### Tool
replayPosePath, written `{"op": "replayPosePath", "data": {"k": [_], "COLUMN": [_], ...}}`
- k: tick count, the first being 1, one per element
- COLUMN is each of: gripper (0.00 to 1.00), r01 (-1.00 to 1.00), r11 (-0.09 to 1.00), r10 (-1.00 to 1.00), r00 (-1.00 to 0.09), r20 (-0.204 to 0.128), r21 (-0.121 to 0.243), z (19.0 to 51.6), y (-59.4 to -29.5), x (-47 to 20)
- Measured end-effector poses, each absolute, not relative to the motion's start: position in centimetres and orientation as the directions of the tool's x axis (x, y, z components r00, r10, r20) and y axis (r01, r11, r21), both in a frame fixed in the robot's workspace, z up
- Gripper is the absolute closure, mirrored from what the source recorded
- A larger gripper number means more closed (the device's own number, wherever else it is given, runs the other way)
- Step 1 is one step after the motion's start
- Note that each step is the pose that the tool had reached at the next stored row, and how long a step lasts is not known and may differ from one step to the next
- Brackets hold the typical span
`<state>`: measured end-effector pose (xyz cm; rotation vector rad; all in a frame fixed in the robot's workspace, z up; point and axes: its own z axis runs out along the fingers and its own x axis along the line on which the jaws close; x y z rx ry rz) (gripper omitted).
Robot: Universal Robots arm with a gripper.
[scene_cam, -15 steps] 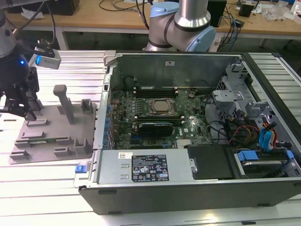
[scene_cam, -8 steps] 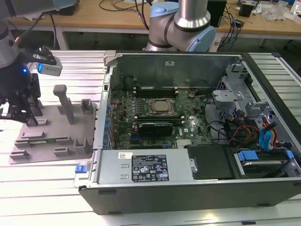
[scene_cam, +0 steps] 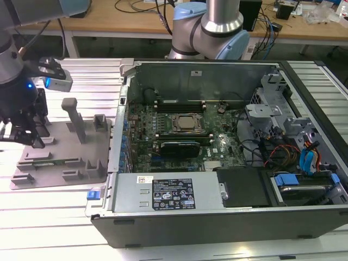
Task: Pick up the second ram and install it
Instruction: 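Pick up the second ram and move it above second insertion slot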
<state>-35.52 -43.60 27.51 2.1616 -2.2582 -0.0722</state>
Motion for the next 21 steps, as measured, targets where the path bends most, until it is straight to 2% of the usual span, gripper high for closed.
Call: {"op": "replayPosePath", "data": {"k": [15, 21], "gripper": [0.66, 0.66], "r01": [-0.998, -0.999], "r11": [0.037, -0.019], "r10": [-0.999, -1.0], "r00": [-0.038, 0.018], "r20": [-0.021, -0.021], "r21": [0.043, 0.044], "z": [25.4, 23.7], "y": [-44.6, -44.5], "x": [-35.5, -35.7]}}
